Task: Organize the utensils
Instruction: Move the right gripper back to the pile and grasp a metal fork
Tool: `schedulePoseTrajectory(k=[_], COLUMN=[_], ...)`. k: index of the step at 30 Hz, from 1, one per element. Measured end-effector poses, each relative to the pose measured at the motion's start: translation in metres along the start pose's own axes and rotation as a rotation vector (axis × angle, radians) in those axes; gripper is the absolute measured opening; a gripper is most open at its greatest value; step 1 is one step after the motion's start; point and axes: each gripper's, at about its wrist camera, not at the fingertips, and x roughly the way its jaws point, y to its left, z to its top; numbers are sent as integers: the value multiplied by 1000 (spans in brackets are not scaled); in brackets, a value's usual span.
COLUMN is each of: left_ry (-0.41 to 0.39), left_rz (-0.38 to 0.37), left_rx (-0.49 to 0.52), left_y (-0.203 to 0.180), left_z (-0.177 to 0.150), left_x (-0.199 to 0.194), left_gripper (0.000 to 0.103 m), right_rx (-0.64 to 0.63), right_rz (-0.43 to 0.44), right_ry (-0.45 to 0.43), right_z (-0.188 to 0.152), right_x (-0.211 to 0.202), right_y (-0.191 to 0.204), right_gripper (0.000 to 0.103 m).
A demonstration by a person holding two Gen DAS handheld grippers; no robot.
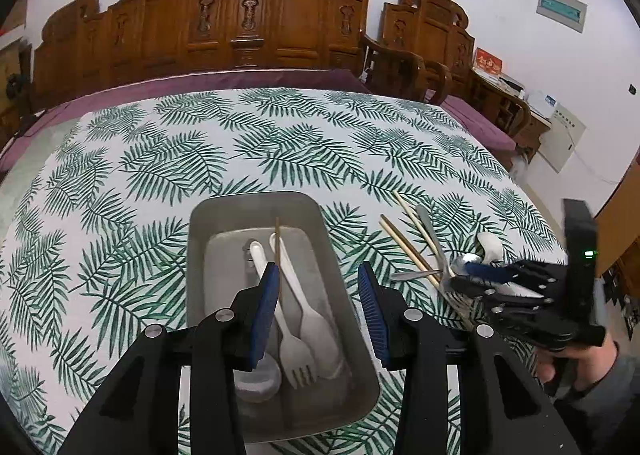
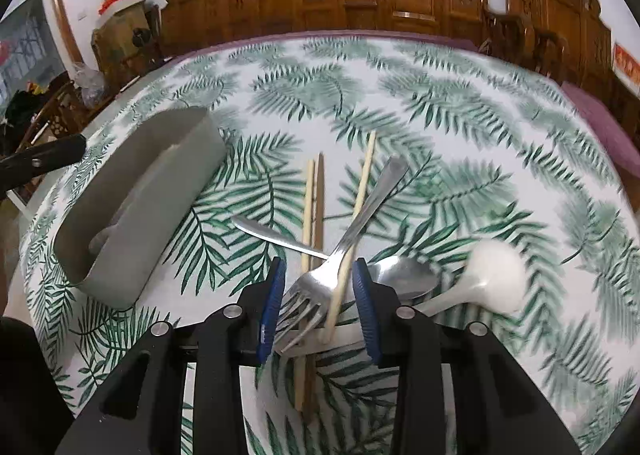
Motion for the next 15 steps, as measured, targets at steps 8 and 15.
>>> schedulePoseTrajectory(k=[8,15], left_ry=[2,8], left_rz=[-13,-17], left_rx=[17,34], left_y=[-10,-18], left_z=[-2,-4], left_x=[0,2], left_gripper=[38,38], right_rx=[26,33], right_rz=[-57,-85], right_ry=[29,12], right_z=[1,6], right_x=[18,22], right_y=[1,0], right_gripper=[37,31])
